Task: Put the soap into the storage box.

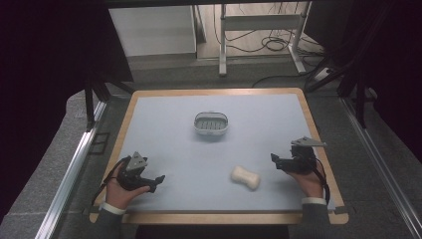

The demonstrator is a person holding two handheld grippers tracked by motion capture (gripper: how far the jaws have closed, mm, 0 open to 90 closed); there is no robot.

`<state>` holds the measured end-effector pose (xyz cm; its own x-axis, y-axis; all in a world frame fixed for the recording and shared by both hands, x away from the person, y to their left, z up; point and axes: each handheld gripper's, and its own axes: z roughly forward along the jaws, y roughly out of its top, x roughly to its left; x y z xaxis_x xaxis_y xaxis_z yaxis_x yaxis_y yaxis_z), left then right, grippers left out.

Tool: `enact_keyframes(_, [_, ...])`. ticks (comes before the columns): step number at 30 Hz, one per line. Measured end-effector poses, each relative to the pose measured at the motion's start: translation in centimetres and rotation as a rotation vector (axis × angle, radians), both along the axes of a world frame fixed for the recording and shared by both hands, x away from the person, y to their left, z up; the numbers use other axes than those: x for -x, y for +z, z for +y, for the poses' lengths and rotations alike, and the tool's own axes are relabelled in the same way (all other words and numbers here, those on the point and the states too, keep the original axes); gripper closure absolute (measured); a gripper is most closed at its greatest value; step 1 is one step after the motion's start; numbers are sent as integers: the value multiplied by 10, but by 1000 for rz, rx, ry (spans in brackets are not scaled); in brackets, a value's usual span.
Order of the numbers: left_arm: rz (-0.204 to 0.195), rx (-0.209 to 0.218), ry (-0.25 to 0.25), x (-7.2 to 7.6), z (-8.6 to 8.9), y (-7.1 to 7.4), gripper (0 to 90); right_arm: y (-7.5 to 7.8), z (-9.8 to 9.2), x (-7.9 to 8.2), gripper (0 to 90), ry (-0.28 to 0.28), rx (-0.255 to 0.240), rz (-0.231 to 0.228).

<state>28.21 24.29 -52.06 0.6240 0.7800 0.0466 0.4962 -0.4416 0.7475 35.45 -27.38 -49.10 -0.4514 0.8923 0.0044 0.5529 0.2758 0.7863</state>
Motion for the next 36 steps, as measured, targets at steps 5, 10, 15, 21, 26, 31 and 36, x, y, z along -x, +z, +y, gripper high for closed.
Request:
enact_keyframes(5, [4, -2, -1, 0, 0, -2, 67, 0, 1, 2, 129, 12, 30, -1])
enact_keyframes(10, [-1, 1, 1, -1, 1, -2, 67, 4, 1, 3, 139, 25, 30, -5])
enact_keyframes(15, [4, 2, 2, -2, 2, -3, 67, 4, 0, 2, 140, 23, 43, 8])
enact_keyframes(21, [1, 0, -3, -1, 1, -2, 67, 5, -4, 3, 148, 30, 42, 13])
enact_keyframes(26, [1, -1, -4, -1, 0, -2, 67, 13, -4, 6, 153, 46, 35, -7])
enact_keyframes(31, [5, -8, -12, -2, -1, -3, 67, 21, -6, 9, 153, 68, 37, -19])
enact_keyframes(36, [1, -5, -11, -1, -1, -2, 67, 25, -4, 11, 154, 96, 51, -10])
